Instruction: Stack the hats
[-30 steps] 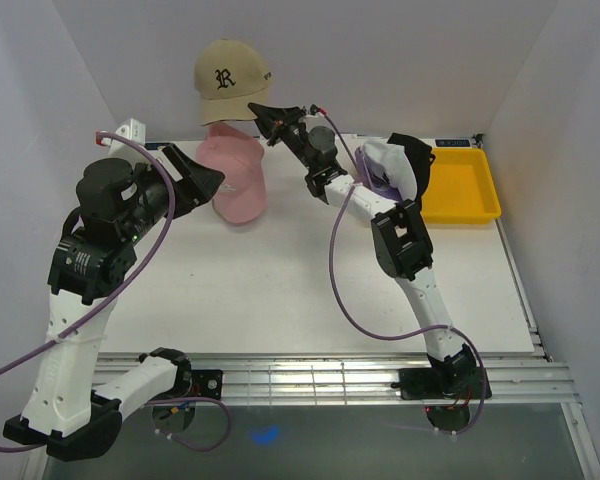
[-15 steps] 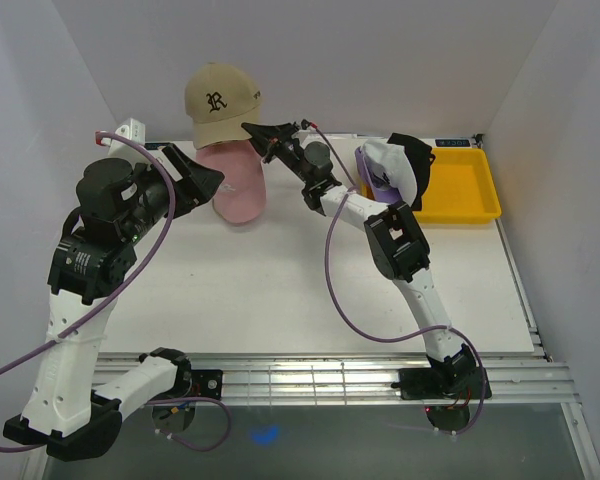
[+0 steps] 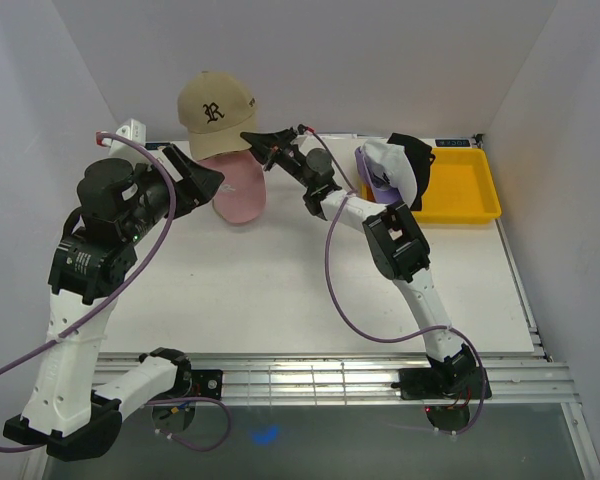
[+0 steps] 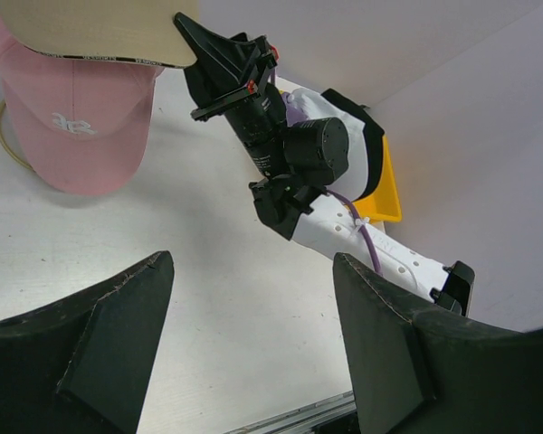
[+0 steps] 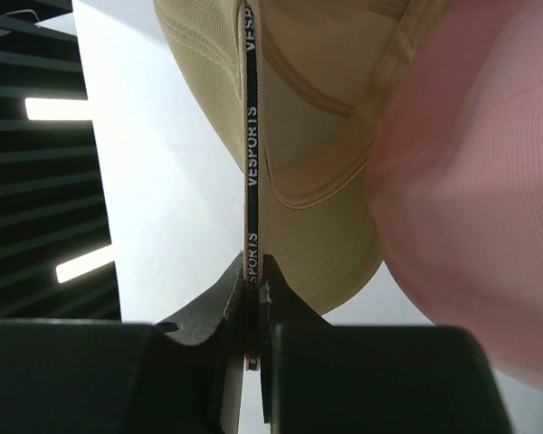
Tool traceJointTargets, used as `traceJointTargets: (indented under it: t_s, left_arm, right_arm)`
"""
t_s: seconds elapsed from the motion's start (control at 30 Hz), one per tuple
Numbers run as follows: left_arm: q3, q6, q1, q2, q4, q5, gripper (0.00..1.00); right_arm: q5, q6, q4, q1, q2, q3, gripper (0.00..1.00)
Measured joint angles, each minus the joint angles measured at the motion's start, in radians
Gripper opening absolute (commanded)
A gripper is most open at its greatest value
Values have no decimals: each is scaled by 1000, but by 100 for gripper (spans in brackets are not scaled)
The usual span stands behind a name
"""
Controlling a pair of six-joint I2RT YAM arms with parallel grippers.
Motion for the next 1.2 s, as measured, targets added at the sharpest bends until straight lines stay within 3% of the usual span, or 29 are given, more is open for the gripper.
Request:
traceJointTargets:
  t_s: [1.2]
  left_arm:
    - [-24,7,0,2,-14,-3,82]
  right_arm:
    - [-43,-27,222,13,-8,-256,8]
